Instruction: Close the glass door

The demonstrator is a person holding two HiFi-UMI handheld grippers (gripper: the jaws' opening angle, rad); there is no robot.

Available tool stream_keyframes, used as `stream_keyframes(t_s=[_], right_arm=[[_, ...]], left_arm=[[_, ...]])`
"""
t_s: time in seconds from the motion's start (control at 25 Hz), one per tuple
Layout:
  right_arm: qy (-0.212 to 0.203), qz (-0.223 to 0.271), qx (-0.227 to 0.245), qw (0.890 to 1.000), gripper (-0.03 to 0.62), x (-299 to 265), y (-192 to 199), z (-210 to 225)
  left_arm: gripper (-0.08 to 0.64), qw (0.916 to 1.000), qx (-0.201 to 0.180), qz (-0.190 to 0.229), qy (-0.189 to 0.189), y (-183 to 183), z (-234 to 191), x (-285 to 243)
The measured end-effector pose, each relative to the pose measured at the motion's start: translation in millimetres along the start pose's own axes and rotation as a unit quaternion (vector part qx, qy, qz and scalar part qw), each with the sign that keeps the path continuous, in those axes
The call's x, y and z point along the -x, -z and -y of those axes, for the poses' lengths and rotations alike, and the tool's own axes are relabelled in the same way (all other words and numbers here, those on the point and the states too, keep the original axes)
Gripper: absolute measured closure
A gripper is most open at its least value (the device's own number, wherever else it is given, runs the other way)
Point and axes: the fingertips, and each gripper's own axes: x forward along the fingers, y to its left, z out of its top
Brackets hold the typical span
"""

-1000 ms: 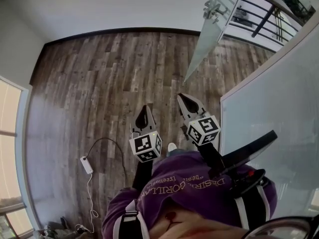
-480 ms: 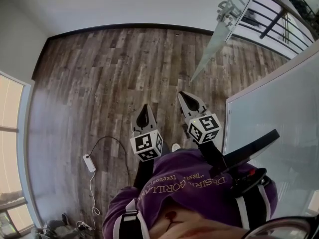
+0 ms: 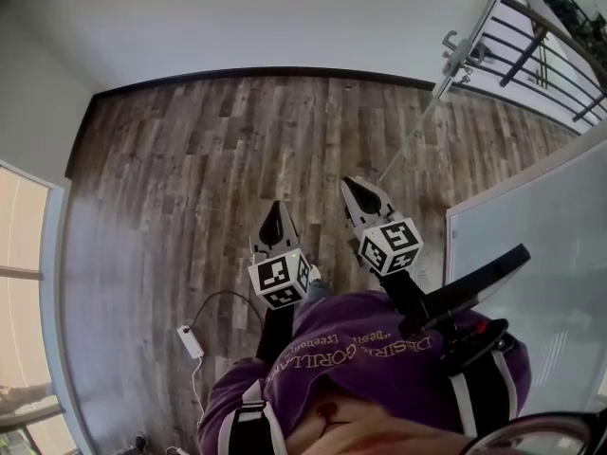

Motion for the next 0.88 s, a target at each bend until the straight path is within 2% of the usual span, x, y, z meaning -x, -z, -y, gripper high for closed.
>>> stream_keyframes(t_s=[0.4,0.64,0.88], right_arm=[[0.005,-0.014,-0.001,1.0,0.595,-72,5,-10],[0.028,-0.026,-0.006,0.999,0.595,-93,6,16],[0.009,-0.024,-0.003,1.0,0.596,-140,-10,39]], left_arm=[[0.56,0.9998,0.01,-0.015,0.004,-6,-56,-48],[0.56,0.9991,0.019,-0.033,0.019,1,-54,-80],[0.56,0.9995,0.021,-0.023,0.002,-17,-65,-127]])
